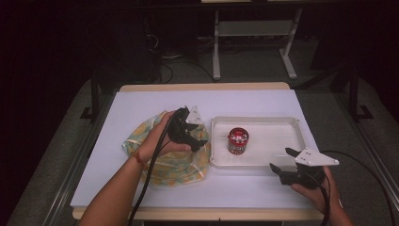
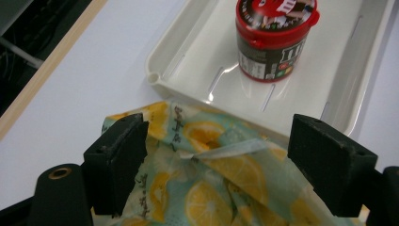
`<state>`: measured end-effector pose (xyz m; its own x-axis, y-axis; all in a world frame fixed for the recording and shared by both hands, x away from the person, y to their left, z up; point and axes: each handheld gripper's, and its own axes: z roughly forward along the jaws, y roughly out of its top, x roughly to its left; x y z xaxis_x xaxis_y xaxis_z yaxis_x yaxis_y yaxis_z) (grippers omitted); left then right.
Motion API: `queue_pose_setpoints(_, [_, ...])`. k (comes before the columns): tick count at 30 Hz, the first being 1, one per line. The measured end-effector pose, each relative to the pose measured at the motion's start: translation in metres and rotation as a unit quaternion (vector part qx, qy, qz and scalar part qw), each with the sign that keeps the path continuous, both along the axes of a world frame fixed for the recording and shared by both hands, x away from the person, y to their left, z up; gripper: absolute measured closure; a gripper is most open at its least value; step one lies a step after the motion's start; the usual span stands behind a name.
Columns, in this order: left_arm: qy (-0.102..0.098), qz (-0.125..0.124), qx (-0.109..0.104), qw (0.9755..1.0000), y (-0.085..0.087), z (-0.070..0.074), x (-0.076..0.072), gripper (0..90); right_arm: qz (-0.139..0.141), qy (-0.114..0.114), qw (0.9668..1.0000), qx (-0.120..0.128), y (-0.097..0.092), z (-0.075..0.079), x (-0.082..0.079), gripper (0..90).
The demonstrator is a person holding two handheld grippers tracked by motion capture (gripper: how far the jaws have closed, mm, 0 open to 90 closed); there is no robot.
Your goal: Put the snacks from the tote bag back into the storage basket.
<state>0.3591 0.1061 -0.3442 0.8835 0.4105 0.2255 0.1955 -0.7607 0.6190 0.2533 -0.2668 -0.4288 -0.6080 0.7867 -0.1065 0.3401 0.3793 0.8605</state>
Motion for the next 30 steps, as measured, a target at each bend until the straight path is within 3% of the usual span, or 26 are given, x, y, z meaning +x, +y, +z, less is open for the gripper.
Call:
queue_pose_setpoints(20, [-0.001,0.020,0.018,0.9996,0.034,-0.006,-0.004,19.5,0.001,0.002,1.0000,0.000,0.001,-0.001,0.000,20.4])
queue_pose_setpoints(30, [-0.007,0.025,0.014,0.9996,0.050,-0.012,-0.008,18.8,-0.002,0.000,1.0000,0.005,-0.001,-0.001,0.001,20.5])
